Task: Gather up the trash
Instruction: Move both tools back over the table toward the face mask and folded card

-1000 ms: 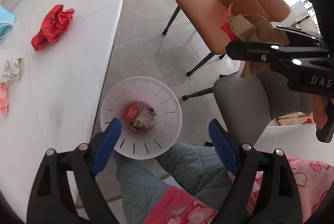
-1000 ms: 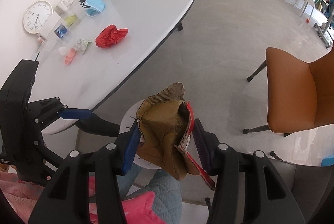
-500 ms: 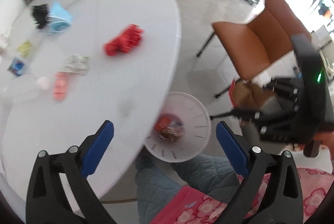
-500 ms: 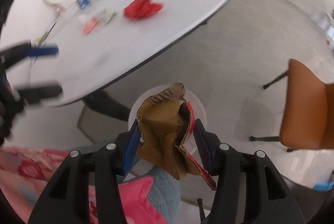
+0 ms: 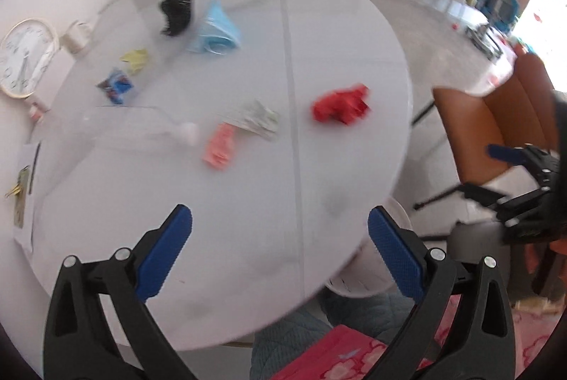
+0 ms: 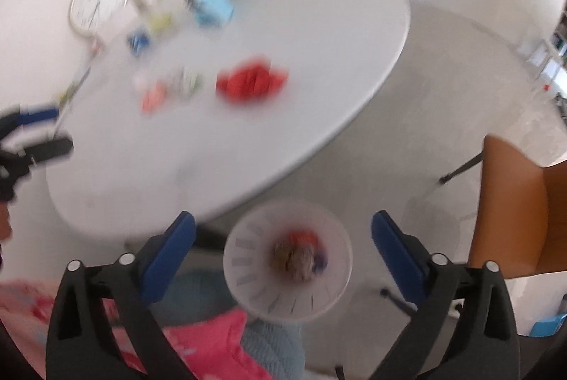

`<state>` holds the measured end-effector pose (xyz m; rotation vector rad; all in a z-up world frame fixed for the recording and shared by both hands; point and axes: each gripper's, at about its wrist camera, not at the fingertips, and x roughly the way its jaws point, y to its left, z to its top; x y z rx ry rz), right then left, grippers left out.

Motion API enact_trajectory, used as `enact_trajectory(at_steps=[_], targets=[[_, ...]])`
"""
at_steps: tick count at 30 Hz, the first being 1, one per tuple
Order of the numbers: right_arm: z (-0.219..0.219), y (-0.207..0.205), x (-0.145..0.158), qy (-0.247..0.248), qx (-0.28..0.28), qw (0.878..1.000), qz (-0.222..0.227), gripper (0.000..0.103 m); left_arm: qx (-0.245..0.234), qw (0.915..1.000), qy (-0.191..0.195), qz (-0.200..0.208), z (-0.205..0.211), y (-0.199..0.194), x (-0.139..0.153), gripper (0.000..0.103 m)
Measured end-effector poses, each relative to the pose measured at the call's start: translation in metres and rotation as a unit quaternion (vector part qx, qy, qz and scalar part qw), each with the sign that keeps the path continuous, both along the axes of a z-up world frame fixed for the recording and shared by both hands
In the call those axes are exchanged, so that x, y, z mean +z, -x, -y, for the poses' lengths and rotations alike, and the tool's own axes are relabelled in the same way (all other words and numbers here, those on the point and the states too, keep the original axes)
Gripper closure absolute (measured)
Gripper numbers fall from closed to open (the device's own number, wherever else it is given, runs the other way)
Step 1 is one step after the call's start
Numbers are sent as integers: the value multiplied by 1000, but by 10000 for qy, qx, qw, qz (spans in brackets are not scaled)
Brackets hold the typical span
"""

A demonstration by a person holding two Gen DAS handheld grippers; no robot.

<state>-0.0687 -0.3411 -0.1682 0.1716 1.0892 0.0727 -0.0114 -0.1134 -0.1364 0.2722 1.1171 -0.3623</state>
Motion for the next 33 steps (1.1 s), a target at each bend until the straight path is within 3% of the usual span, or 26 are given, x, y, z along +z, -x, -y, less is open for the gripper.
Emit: enact_trajectory(at_steps=[5,12,25,33], targets=[[-5,-29,30,2,-190,9989,431,2,371,9990,61,237,-22,-29,13,8],[-31,-47,28,-4,-193,9991,382,2,610,9977,45,295,-54,-59,16,8],[-73,-80,13,125,-218,9996,103,2,494,9983,-119,287,-94,-108,-1,8],[-117,-139,16,217,5,9997,134,2,325,9988,-52,362,-143,-168,-10,8]])
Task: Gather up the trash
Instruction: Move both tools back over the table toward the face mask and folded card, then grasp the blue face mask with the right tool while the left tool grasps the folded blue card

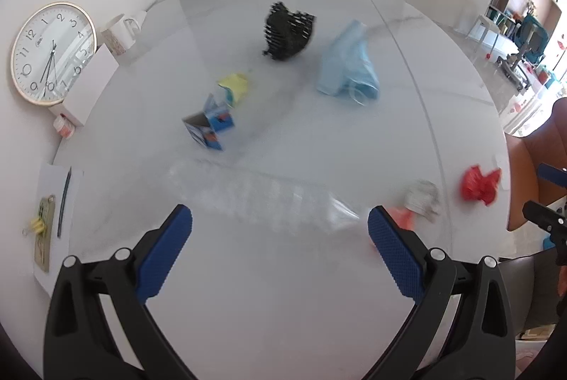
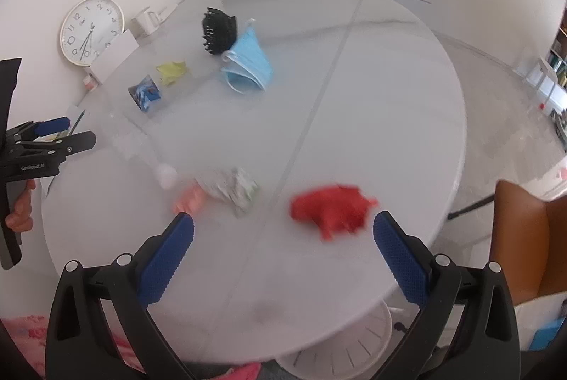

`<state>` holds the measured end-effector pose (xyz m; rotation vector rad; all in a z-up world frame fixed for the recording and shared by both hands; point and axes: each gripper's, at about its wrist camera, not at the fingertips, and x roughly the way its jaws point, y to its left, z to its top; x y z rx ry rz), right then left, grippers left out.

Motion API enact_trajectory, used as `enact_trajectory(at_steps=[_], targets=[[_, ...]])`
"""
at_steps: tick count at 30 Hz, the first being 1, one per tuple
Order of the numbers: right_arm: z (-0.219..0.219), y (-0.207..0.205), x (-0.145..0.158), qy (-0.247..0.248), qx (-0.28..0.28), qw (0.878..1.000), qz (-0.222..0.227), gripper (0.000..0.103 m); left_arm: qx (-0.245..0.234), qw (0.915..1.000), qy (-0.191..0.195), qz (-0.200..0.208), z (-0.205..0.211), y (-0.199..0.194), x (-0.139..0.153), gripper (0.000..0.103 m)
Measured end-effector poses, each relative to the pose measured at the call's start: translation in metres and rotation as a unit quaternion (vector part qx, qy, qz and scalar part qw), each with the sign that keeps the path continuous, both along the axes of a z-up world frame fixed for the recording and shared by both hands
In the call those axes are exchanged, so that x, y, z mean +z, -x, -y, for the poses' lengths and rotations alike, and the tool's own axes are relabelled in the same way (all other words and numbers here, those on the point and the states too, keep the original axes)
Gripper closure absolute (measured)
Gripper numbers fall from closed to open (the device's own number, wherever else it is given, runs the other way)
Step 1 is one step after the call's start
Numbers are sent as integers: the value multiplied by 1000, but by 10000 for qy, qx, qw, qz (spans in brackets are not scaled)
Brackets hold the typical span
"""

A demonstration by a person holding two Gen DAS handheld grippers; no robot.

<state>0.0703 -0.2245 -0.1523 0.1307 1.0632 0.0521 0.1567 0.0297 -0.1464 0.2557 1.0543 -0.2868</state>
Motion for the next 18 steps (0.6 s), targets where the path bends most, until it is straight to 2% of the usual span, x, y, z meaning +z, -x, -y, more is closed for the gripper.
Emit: enact_trajectory(at_steps=[5,10,18], targets=[[-28,-57,-2,30,140,9999,-39,2,-187,9997,-170,75,-25,-51,-13,8],[-54,-122,-10,120,275,9994,-146,2,-485,9988,-83,-5,-39,-103,-30,8],[-75,-202,-27,103,198,9992,-330,2,-1226,9914,-158,-439,-37,-158,-69,8]])
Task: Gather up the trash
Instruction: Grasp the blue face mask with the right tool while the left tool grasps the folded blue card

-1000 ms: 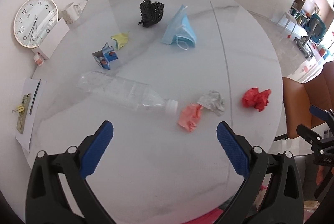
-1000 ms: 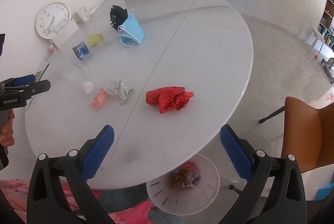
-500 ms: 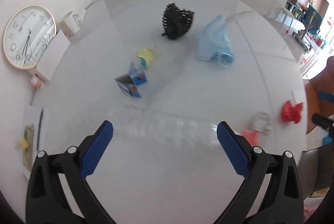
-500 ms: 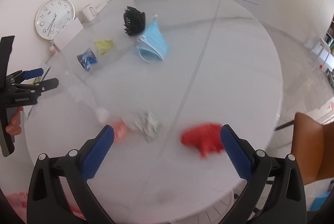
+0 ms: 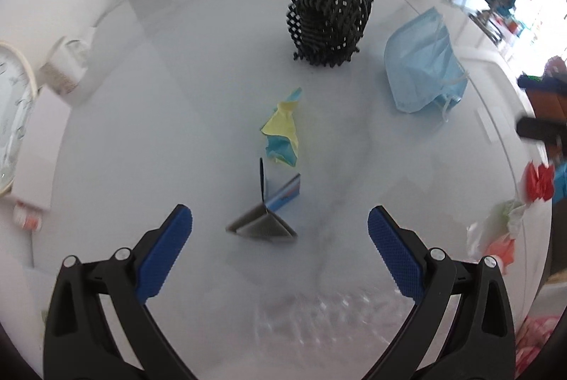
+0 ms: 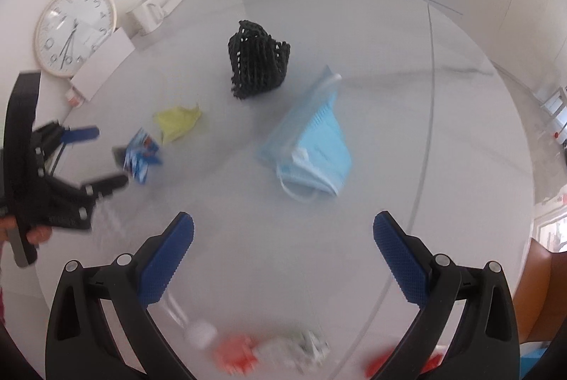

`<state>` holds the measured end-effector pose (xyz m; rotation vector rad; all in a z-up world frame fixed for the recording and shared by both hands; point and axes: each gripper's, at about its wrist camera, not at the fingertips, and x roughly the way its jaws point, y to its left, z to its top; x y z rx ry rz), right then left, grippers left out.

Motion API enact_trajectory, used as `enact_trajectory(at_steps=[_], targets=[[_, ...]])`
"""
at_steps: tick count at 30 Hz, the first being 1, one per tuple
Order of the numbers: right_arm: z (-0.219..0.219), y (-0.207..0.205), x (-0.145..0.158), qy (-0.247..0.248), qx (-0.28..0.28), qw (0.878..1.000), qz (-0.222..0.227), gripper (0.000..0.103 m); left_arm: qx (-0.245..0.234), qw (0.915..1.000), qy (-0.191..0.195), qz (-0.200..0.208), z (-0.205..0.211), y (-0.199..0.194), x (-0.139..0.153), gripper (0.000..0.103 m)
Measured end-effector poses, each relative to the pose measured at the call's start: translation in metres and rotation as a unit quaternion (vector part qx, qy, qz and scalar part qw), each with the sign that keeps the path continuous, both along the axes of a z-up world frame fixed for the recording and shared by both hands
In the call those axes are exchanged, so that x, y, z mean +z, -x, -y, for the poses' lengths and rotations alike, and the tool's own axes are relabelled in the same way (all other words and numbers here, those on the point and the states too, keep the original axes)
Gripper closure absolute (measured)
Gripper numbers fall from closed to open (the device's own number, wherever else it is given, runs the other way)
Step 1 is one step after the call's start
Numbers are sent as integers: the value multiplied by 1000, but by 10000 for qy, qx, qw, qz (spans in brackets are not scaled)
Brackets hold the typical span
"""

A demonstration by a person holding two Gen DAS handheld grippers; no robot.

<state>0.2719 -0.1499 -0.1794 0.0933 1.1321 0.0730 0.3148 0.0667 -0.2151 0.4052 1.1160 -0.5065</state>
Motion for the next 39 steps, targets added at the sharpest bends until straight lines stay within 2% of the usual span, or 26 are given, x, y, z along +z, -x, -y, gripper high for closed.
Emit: enact_trajectory(at_steps=[5,8,12,22,29,33,36,39], targets=[[6,-35,-20,40,-309,9992,-261,2,-315,9991,8,-292,-1,-19,-19,8],[8,-49,-31,98,-424,9982,-414,2,-499,9977,12,-459,-1,-28,-27,13],[8,-55,-32,78,-470,9980,-421,2,-629,9966,0,-536,-3,-33,-27,13],[7,-58,-39,94,-369,9982,-470,2,-341,9972,349,-572,-20,-34,-11,13],[7,-57,-35,131,-292,9987,-409,2,-336,9965,334,-692,-18,-31,-6,13],[9,-55,-35,89,-287,9989,-367,2,189,9926,296,-1159,-27,-34,-5,13],[10,-55,-36,33,-304,9990,-340,2,721,9844,720,-1437,-39,-35,0,13],[11,-56,-39,-12,-301,9989,-351,2,1209,9758,988,-1534,-47,-36,3,13]])
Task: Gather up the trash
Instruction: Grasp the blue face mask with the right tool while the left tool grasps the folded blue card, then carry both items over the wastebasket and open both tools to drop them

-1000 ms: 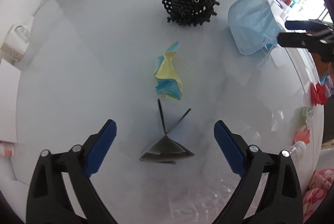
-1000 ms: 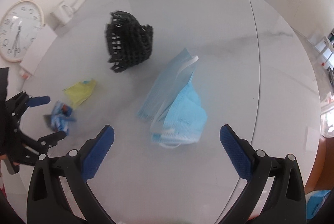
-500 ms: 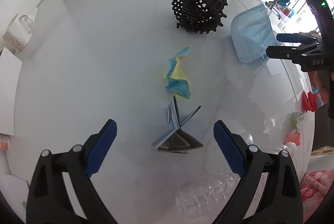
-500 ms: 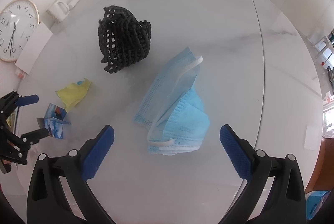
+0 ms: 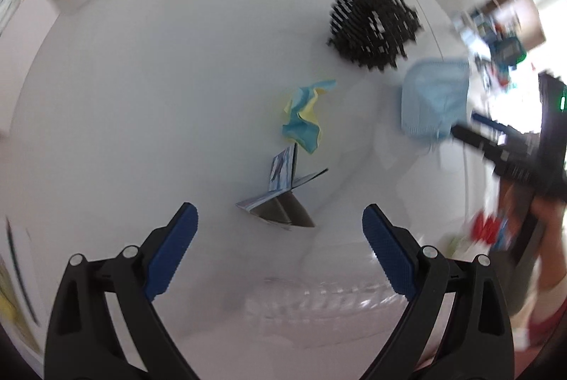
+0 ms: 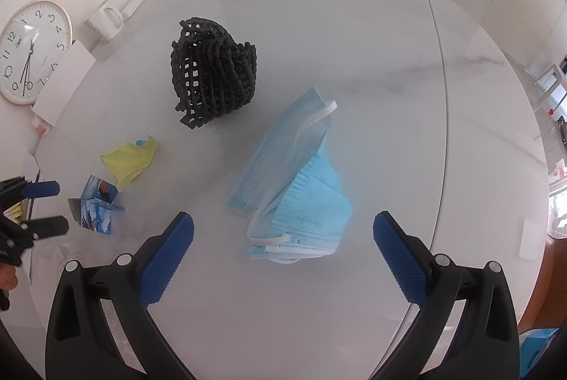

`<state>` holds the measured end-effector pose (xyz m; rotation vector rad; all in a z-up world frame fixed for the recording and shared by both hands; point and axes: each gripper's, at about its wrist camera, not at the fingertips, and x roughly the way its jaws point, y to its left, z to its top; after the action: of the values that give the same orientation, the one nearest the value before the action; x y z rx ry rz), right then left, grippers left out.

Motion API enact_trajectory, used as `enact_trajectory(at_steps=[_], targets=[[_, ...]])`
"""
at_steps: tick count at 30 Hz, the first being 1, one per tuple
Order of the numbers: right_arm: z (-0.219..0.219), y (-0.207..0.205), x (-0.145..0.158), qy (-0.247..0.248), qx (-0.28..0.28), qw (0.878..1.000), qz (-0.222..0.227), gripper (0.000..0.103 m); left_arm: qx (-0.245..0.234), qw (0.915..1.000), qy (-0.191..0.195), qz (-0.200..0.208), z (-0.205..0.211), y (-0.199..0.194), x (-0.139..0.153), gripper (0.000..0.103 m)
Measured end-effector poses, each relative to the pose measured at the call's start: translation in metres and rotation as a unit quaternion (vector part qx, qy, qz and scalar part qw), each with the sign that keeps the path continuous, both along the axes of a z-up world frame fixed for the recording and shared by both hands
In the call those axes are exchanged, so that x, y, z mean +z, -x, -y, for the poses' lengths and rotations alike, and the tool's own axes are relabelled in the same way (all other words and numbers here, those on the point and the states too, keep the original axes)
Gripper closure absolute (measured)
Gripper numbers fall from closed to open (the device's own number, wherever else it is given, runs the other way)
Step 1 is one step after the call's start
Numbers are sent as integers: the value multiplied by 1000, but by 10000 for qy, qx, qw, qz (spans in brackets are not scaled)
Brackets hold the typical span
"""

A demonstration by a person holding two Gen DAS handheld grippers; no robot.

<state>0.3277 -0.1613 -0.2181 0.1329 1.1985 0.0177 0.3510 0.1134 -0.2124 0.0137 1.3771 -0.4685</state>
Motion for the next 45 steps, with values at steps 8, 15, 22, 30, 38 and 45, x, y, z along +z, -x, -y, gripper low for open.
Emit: enact_trajectory(at_steps=[8,15,22,30,38,45], targets=[[-13,-19,-17,519,249,9982,-134,5,-60,9982,-491,335,28,5,-14,13],[-13,-26,-29,680,423,9961,-380,54,-689,9938,-821,284,45,-1,-29,29],[-4,-24,-25,590,471,9966,-331,75,-1056,9899,-934,181,38,-6,-34,44],[-4,-18,-25,414,441,9978,-272,98,-1184,9883,-921,270,28,-8,-31,57],[-4,-15,-18,223,431,9987,-175,98,-1213,9883,-833,410,31,-8,-21,57],[-1,-8,-7,67,398,9992,-67,98,-1067,9909,-684,457,34,-4,-12,58]])
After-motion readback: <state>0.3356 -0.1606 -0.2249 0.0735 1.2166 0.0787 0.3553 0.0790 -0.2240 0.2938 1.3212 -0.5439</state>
